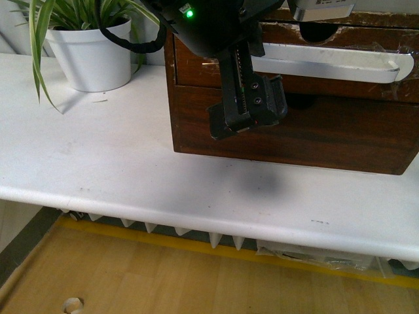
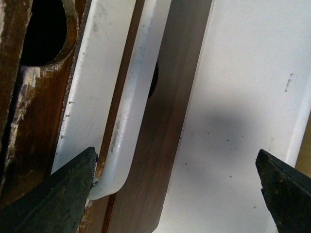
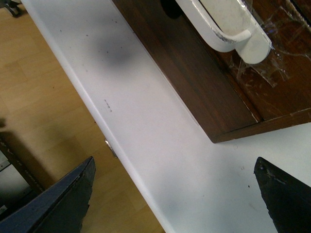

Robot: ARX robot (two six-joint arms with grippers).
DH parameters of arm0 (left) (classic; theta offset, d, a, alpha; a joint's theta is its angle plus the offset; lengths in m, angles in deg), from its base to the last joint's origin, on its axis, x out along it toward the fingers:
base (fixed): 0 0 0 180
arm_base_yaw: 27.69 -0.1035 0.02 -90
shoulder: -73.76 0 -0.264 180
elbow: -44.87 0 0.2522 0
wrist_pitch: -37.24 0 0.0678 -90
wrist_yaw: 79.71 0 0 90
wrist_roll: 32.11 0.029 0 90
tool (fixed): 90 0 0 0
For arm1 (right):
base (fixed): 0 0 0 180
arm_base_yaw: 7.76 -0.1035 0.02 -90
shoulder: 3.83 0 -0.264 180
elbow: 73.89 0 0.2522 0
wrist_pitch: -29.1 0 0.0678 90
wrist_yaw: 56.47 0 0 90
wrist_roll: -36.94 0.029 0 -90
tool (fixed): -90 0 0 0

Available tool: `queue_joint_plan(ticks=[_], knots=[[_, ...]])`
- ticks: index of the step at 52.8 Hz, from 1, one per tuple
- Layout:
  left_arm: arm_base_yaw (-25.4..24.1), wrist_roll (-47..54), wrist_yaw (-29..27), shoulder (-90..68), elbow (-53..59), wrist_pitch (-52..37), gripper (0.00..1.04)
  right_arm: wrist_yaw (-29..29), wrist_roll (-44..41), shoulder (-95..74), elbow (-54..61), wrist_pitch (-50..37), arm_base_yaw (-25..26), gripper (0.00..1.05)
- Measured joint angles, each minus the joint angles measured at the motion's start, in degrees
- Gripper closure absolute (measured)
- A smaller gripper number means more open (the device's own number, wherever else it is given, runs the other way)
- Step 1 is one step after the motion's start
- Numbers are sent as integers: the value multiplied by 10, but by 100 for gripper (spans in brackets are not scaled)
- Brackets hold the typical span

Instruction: Open drawer

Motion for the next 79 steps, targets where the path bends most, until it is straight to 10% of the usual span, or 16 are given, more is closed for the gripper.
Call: queue_joint_plan(ticks=[53, 79], knots=[[20, 19, 28, -9, -31, 72, 6, -35, 52, -201, -101, -131, -134, 9], [30, 48, 31, 14, -18, 127, 6, -3, 24, -200, -116, -52, -143, 9]])
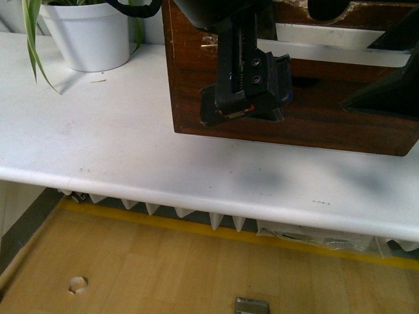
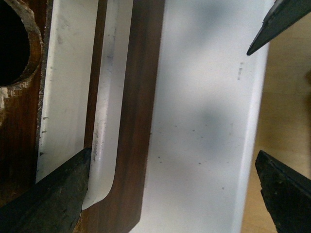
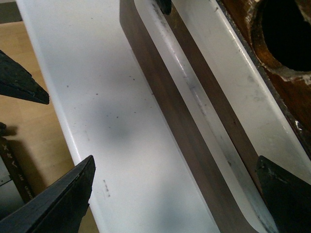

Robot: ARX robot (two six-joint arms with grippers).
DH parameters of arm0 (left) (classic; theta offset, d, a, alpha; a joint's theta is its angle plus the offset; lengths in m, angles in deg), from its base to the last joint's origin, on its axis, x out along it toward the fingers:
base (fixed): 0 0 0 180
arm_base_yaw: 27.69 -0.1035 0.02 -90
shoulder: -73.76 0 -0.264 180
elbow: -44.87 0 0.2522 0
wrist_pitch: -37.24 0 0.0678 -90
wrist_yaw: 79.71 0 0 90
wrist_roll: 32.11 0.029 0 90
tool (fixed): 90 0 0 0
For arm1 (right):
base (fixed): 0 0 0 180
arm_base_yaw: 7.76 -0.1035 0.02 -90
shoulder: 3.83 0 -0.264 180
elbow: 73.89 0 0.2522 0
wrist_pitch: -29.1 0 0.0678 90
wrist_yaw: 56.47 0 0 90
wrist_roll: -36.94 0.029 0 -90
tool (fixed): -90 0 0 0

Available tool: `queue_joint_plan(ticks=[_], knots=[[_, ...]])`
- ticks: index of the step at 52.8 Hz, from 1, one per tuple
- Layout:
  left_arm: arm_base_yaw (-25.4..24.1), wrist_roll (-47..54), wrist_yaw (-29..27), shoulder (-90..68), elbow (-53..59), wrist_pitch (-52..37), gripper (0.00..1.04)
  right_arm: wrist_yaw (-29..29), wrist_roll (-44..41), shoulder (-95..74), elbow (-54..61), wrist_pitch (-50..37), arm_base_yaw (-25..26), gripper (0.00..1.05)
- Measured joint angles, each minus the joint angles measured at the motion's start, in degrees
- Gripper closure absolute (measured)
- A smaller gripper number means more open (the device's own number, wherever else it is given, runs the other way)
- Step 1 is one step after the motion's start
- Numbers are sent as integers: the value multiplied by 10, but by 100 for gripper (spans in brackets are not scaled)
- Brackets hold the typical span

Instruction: Open drawer

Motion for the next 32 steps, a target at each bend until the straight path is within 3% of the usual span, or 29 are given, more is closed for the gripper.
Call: queue_joint_plan(ticks=[16, 32], knots=[[20, 46, 2, 59, 48, 66, 6, 12, -38, 56, 37, 73, -17, 9], [26, 47, -1, 97, 95, 53, 6, 10, -42, 86, 57, 85, -29, 9]])
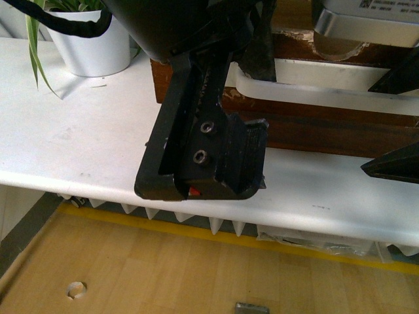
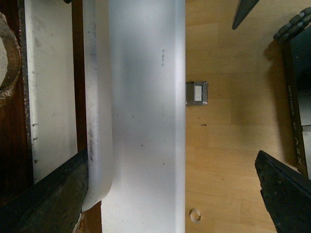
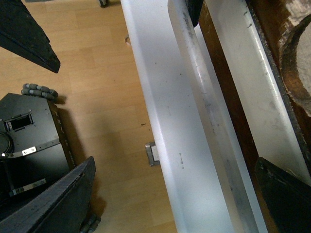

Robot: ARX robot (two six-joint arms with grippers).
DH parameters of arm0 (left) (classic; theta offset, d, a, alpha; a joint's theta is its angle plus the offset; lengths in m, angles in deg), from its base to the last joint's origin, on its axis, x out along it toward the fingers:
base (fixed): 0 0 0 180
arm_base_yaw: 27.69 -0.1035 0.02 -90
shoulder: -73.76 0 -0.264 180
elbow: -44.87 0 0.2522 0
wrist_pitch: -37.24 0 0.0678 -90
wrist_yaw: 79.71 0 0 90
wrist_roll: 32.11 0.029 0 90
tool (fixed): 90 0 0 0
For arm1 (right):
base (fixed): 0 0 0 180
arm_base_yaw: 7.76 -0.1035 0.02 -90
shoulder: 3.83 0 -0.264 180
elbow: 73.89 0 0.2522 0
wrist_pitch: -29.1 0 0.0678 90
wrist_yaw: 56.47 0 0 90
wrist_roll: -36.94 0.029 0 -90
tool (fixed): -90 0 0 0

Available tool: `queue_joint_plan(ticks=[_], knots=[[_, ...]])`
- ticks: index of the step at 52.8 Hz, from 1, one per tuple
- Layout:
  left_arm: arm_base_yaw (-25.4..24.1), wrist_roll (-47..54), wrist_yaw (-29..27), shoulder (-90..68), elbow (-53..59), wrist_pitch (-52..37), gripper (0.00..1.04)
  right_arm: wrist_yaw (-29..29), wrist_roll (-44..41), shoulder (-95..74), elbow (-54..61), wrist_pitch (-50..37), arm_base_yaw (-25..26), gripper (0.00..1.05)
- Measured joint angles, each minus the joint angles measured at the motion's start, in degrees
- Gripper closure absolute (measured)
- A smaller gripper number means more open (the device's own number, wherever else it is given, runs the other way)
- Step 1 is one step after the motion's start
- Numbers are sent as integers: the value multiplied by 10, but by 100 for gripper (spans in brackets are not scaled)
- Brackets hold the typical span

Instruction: Open drawer

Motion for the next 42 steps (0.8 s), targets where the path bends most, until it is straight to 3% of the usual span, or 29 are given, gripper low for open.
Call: queue_joint_plan(ticks=[22, 34, 42], knots=[[6, -114, 42, 110, 110, -176, 6, 11, 70, 108, 49, -79, 25, 9], [2, -212, -45, 237, 235, -319, 6, 10, 164, 228, 125, -163, 59, 9], [-21, -330, -164, 348, 359, -423, 6, -64, 266, 340, 235, -281, 95, 9]])
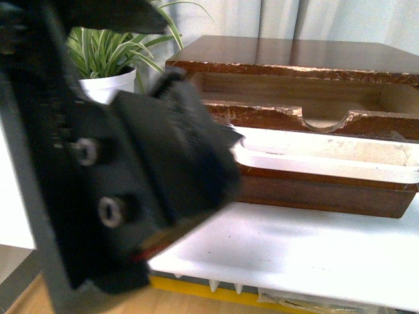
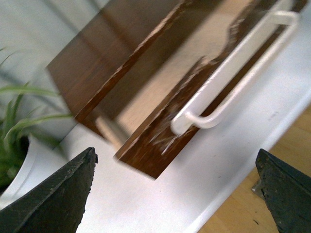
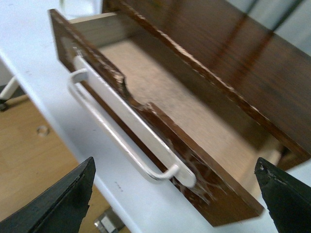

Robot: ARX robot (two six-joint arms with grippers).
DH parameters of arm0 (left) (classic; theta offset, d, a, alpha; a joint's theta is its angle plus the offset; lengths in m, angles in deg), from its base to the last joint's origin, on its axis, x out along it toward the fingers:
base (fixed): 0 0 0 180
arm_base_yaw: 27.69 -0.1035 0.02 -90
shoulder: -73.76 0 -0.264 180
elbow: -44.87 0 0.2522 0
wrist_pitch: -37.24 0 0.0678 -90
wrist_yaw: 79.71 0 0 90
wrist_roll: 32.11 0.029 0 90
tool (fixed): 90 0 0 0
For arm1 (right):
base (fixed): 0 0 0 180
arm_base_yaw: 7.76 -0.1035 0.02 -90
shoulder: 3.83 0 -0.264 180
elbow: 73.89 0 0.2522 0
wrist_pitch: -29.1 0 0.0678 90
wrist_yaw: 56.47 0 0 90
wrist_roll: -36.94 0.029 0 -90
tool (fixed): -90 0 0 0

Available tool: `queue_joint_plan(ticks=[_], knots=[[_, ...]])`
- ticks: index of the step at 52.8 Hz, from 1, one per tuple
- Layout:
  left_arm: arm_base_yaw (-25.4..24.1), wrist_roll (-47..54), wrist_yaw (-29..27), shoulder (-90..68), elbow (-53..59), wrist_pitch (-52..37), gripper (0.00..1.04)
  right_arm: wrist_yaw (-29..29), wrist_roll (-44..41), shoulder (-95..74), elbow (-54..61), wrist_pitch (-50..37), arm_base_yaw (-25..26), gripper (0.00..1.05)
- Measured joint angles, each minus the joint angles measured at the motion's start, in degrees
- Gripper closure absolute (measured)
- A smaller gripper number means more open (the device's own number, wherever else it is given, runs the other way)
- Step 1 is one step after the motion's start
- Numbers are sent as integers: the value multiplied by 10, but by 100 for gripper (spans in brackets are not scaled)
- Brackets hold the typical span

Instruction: Open drawer

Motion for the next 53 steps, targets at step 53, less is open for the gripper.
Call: queue_joint_plan(ticks=[53], knots=[[-94, -345, -211, 521, 310, 66, 33, -236, 269, 414, 261, -33, 14, 38]])
